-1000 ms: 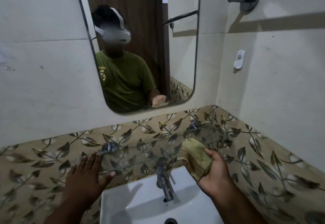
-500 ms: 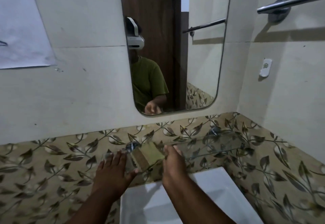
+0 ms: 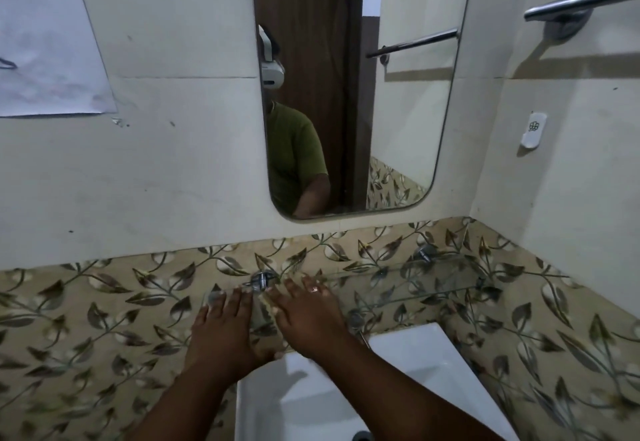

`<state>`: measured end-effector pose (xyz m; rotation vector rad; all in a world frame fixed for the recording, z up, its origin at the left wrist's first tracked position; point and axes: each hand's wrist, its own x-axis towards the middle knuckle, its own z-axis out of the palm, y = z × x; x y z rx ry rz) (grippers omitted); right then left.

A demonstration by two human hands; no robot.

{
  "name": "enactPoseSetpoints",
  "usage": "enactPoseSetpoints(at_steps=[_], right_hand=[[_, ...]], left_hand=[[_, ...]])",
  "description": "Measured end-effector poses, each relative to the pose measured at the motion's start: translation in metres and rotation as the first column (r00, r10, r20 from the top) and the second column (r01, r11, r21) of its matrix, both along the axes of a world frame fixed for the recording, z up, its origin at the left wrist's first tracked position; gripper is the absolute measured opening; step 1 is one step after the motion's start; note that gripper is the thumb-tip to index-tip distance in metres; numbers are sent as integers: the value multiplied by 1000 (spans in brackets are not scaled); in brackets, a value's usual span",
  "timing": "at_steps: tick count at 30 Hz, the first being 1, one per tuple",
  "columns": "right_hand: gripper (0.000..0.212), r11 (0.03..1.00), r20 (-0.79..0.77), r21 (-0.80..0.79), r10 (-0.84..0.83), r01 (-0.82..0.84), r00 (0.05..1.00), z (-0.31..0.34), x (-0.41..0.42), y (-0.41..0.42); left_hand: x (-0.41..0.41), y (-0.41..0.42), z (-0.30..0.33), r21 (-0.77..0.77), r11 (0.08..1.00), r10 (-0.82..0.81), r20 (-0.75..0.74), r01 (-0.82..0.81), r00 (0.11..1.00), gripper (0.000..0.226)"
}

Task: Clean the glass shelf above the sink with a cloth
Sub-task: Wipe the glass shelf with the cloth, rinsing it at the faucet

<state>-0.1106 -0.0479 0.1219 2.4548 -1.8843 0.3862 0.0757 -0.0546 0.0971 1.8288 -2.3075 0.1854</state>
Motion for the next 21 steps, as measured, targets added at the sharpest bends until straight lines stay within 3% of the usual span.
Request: enactPoseSetpoints(at_steps=[4, 8, 17, 21], right_hand=[[54, 996, -6, -66, -66, 66, 998, -12, -29, 15], [55, 978, 9, -10, -209, 209, 978, -1, -48, -2], [56, 996, -17, -56, -66, 65, 998, -5, -40, 11], [58, 987, 16, -12, -160, 160, 987, -10, -77, 19]], left_hand=[[-1, 1, -1, 18, 1000, -1, 32, 0, 999, 130], [-2, 1, -1, 18, 1000, 8, 11, -8, 1000, 129], [-1, -1, -5, -14, 1000, 1, 2, -1, 1000, 126], [0, -2, -5, -13, 1000, -3, 3, 3, 1000, 127]])
